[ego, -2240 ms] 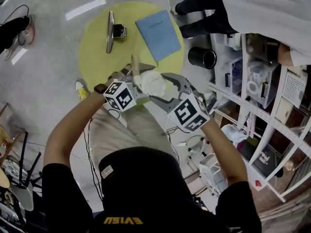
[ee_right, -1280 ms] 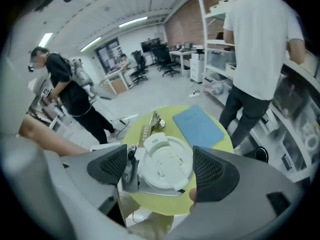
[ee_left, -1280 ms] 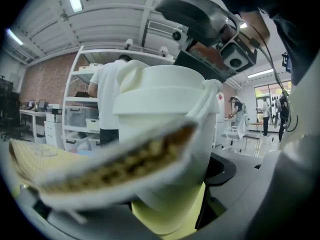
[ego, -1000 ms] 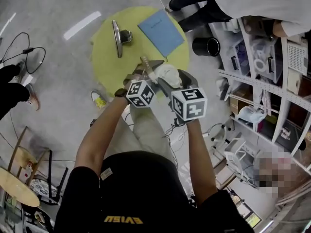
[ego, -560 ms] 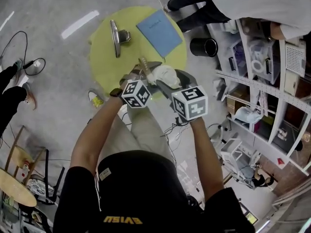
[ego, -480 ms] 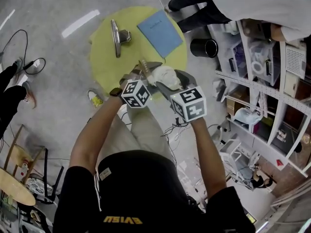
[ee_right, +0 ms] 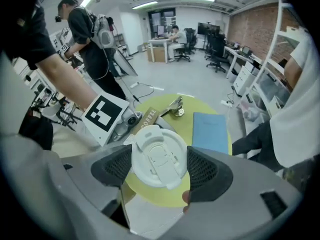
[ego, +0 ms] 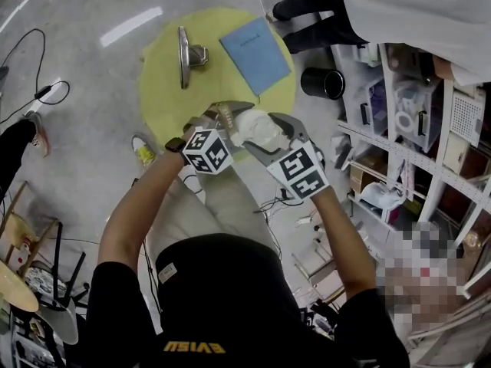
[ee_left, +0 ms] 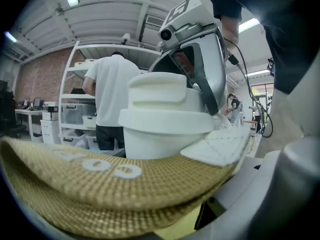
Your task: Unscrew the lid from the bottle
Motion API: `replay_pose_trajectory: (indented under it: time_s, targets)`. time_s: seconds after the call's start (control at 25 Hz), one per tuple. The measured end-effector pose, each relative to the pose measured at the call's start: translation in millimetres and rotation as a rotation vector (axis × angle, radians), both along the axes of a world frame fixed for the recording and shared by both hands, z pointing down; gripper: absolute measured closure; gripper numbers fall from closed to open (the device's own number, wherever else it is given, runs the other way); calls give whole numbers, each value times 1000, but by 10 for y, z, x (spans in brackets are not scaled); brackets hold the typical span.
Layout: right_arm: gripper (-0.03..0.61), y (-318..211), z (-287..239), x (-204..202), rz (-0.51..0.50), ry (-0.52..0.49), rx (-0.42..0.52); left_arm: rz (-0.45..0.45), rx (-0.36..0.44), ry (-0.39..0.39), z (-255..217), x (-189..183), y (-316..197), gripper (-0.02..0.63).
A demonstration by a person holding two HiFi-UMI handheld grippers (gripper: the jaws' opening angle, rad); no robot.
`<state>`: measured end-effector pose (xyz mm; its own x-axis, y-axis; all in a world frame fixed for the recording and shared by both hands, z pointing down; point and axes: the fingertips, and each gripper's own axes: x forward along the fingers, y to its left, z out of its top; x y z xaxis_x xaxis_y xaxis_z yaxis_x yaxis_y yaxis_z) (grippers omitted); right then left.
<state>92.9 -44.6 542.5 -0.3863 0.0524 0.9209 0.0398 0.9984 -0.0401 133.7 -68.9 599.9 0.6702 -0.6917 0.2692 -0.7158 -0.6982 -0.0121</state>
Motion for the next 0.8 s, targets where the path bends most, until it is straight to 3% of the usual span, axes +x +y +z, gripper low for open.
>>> replay_pose_trajectory:
  time_s: [0.32, 0.52, 0.64, 0.8]
  targets:
    - [236, 106, 20, 25, -549, 80, 30, -4, 7, 10, 10, -7, -2, 195]
    - [236, 146, 27, 90, -809, 138, 54, -9, 10, 19, -2, 7, -9, 196]
    - [236, 144, 34, 85, -842, 155, 68, -17, 10, 17, 3, -6, -14, 195]
    - [233, 132, 15, 83, -751, 160, 61, -19, 7, 12, -4, 1, -26, 195]
